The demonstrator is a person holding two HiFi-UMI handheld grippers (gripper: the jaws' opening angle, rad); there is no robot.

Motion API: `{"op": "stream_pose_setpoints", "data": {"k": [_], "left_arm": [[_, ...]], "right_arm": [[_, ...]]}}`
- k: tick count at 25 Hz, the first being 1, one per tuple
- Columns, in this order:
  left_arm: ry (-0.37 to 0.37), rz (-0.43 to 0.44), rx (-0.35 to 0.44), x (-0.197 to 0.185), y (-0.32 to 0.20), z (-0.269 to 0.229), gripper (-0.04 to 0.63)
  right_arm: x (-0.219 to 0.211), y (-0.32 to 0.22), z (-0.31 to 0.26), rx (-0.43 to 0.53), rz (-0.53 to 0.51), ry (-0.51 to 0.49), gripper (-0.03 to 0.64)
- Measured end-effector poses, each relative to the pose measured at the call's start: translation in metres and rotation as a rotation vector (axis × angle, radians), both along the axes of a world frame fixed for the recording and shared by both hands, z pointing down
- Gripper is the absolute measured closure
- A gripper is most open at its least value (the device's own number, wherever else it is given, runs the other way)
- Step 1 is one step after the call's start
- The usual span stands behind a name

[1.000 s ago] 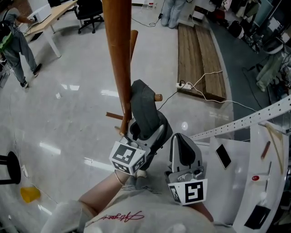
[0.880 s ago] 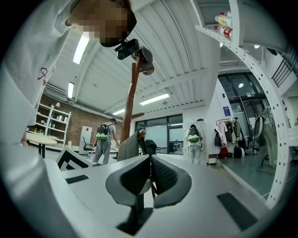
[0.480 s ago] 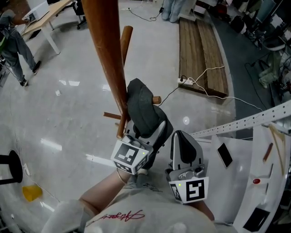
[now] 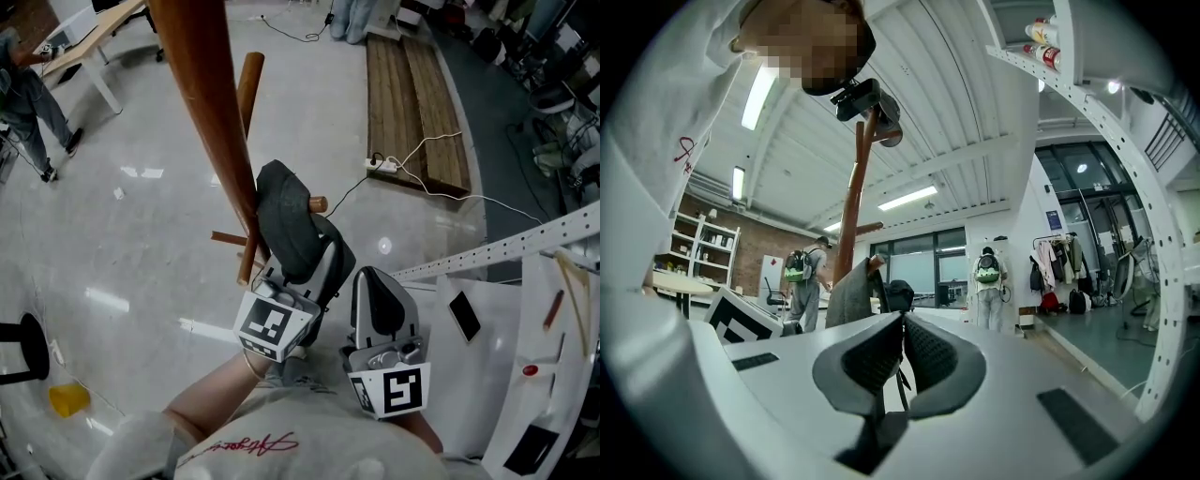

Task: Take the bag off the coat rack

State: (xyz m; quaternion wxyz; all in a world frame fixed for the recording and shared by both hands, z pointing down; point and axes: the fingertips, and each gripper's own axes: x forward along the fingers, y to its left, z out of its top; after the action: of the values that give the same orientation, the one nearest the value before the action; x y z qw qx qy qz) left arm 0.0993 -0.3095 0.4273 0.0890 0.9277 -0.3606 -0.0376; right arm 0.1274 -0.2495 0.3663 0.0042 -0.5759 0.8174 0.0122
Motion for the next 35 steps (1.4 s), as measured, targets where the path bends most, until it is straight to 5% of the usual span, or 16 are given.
{"op": "stream_pose_setpoints", "data": {"k": [10,22,26,35], "left_arm": [[0.007,0.033,-0.025,0.004,0.006,-0.007,0.575],[-0.129,0.079,-0.002,0.007,0.012,-0.019,0.575],[-0.188,0.13,0.042,0.013,0.015,-0.038,0.575],[-0.186,0.264,0.15,0.033,0.037,-0.097,0.575]], "right_arm": [[-0.001,0.005,-0.003,0.012,0.0,-0.007,0.597],[-0.006,0.008,-0.016,0.048,-0.008,-0.02,0.597],[-0.004,0.009,-0.022,0.068,-0.001,-0.023,0.597],[0.012,0.018,-0.047,0.131,0.058,-0.041,0.597]]}}
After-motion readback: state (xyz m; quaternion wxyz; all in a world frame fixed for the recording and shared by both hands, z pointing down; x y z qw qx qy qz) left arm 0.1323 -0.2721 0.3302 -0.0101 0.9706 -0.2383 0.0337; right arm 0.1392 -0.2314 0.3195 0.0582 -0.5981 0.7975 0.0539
